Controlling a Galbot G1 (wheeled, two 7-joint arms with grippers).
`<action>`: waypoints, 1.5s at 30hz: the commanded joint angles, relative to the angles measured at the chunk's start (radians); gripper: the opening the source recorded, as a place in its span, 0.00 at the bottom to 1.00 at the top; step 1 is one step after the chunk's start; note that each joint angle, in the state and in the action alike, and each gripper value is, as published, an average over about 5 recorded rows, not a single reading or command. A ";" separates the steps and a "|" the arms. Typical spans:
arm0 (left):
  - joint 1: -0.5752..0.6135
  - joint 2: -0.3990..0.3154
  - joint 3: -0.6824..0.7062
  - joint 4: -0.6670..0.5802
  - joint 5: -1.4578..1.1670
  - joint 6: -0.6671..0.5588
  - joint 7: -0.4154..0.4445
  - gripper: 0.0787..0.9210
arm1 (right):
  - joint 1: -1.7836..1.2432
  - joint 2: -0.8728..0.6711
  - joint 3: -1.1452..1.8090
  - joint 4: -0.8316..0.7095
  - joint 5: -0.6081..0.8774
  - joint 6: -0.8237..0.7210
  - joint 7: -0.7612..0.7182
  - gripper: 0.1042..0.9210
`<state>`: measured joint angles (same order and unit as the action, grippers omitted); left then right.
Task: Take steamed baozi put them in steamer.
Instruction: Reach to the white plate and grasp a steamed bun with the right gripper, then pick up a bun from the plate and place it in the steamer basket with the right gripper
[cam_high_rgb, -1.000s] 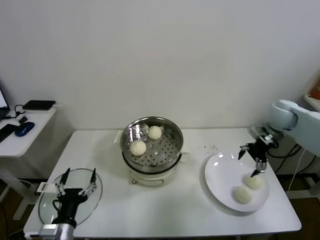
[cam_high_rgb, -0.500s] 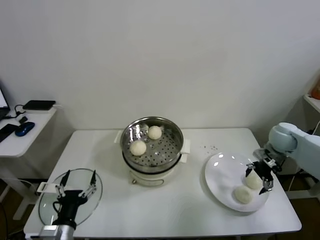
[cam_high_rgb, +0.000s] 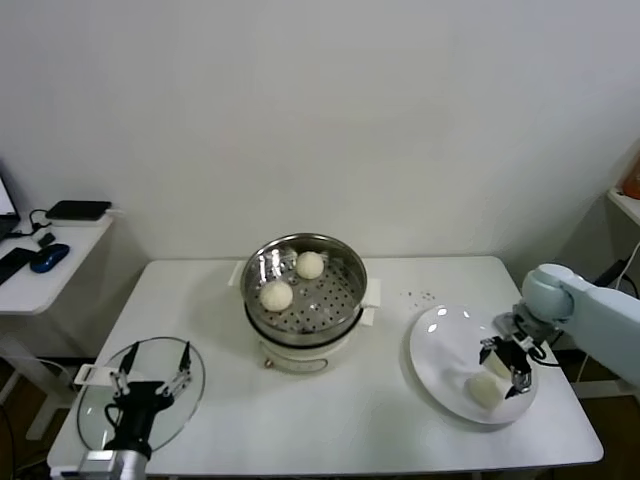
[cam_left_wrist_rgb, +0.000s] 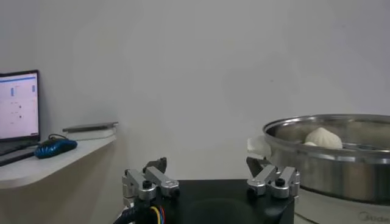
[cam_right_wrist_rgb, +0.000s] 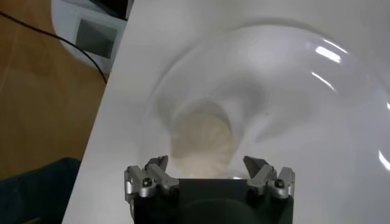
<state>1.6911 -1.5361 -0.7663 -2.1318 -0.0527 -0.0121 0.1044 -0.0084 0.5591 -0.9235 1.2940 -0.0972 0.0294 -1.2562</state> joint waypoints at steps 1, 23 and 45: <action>-0.005 0.000 0.001 0.005 0.001 0.003 0.001 0.88 | -0.034 0.015 0.019 -0.005 -0.015 0.002 0.011 0.88; -0.011 -0.001 0.002 0.009 0.001 0.006 0.001 0.88 | -0.044 0.033 0.018 -0.013 -0.038 0.002 0.009 0.85; -0.016 -0.002 0.005 0.004 0.005 0.009 0.000 0.88 | 0.133 0.022 -0.025 0.090 0.024 0.047 -0.022 0.62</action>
<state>1.6754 -1.5371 -0.7632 -2.1254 -0.0496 -0.0041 0.1049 -0.0033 0.5790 -0.9090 1.3180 -0.1058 0.0495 -1.2625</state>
